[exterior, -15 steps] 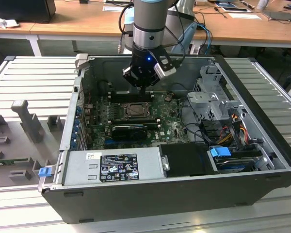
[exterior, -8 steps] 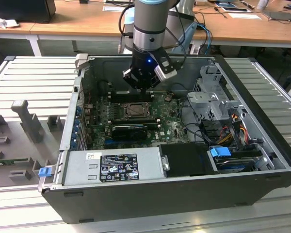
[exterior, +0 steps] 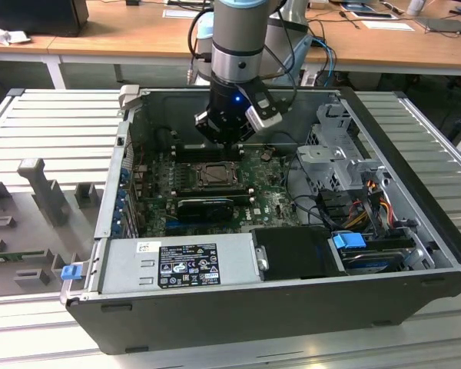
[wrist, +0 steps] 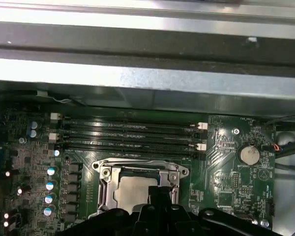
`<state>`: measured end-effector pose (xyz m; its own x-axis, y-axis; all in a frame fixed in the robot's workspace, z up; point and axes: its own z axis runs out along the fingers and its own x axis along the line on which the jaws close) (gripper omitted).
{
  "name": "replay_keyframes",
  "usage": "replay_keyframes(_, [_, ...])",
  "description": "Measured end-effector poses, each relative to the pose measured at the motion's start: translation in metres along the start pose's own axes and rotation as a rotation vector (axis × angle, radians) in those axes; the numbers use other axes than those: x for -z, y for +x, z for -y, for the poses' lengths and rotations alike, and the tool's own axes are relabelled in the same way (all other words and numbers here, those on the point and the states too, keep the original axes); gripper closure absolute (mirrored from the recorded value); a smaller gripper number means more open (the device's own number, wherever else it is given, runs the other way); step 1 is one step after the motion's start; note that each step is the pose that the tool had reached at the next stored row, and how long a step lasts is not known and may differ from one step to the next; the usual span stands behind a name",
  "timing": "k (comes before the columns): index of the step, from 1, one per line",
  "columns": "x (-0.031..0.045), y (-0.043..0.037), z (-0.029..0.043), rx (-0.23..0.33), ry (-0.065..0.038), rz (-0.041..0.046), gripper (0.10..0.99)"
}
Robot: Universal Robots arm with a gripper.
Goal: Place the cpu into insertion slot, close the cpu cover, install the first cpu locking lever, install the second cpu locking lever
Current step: 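Install the second cpu locking lever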
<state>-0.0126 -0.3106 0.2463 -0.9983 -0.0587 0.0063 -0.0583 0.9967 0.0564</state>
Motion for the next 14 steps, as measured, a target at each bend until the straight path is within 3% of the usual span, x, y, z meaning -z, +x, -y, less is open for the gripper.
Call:
replay_keyframes(4, [0.0009,0.0005,0.0096,0.0,0.0,0.0,0.98])
replay_keyframes(8, [0.0008,0.0014,0.0237,0.0,0.0,-0.0009,0.98])
replay_keyframes(14, [-0.0024,0.0026,0.0458,0.0,-0.001,-0.01,0.98])
